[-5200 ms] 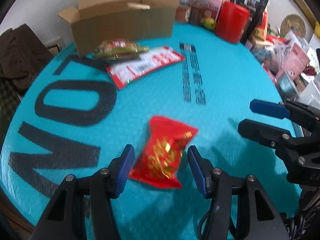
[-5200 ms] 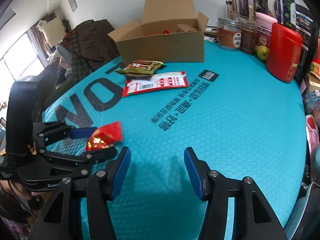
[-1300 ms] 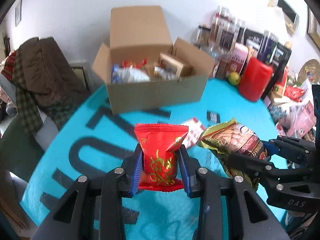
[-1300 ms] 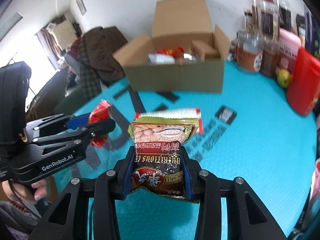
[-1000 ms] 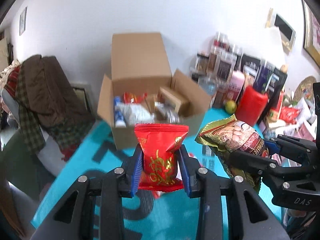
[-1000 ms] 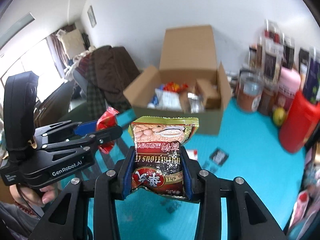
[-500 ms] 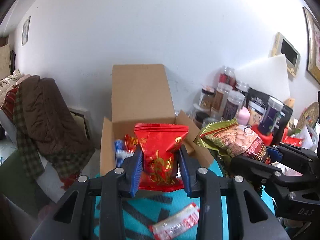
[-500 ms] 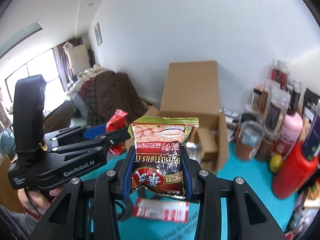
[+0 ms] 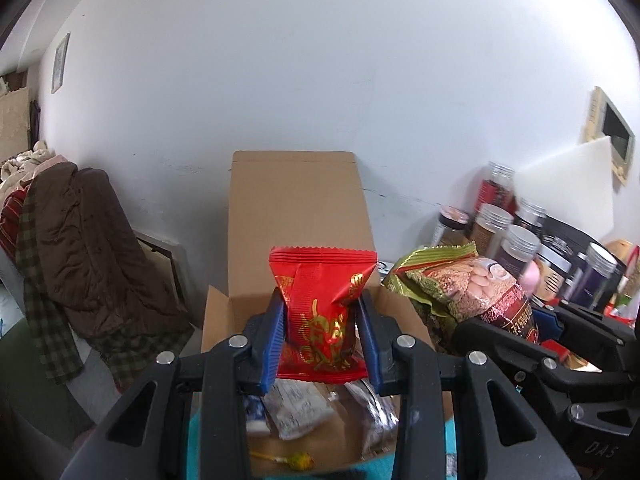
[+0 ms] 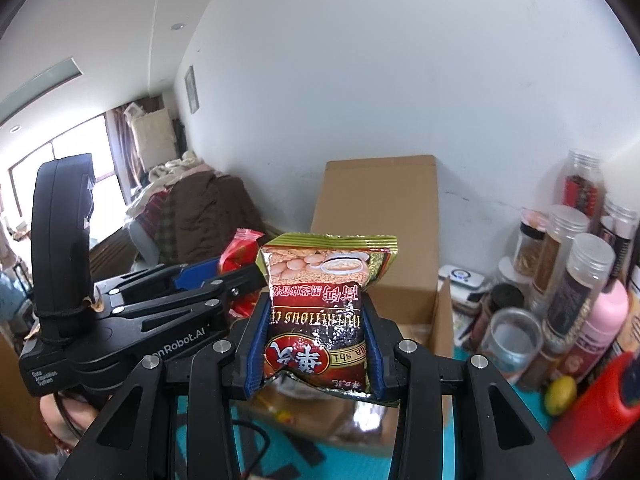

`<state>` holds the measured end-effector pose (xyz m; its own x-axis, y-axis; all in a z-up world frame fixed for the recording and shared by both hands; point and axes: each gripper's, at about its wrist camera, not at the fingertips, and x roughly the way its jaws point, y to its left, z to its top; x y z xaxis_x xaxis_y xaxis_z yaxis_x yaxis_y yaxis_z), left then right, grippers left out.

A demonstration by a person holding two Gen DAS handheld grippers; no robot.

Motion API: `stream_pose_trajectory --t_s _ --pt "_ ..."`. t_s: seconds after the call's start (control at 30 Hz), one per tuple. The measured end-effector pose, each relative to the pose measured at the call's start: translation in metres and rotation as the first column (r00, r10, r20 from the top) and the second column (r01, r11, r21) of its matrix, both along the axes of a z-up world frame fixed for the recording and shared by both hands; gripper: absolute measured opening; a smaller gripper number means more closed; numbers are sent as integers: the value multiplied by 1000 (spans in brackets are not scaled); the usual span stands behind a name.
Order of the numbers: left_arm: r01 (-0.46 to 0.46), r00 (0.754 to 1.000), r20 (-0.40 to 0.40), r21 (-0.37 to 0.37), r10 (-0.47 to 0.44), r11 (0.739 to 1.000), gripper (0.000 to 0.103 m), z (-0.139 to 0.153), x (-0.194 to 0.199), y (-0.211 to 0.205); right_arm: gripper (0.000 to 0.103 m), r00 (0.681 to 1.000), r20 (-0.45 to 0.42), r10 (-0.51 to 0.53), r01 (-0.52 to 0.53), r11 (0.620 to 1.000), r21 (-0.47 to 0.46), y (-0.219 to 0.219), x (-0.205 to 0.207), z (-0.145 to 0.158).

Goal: Organize snacks
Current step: 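Lift the red packet and peanut pouch and carry both over the cardboard box, then lower the red packet and peanut pouch into the box and open both tools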

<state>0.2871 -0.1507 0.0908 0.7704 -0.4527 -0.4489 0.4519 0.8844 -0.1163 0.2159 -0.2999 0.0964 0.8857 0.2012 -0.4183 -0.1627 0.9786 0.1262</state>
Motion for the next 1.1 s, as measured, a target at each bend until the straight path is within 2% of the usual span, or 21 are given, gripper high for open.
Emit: stream_pose_trajectory --t_s 0.2,0.4,0.53,0.77,1.1 --pt "-34 999 -31 15 35 999 34 -20 33 -2 40 1000 -27 -9 10 999 32 -9 36 -16" --pt "-46 994 -97 72 53 996 34 -47 61 -10 40 998 -65 -12 14 1000 24 -14 62 -36" --pt "-40 989 -135 115 56 993 34 -64 72 -18 40 992 -124 -8 13 999 37 -19 78 -52" --pt "-20 980 -189 177 54 984 34 -87 84 -33 40 983 -181 -26 40 997 71 -37 88 -66" --pt "-16 961 -261 265 88 964 34 -115 97 -45 40 957 -285 -48 64 997 48 -40 109 -95"
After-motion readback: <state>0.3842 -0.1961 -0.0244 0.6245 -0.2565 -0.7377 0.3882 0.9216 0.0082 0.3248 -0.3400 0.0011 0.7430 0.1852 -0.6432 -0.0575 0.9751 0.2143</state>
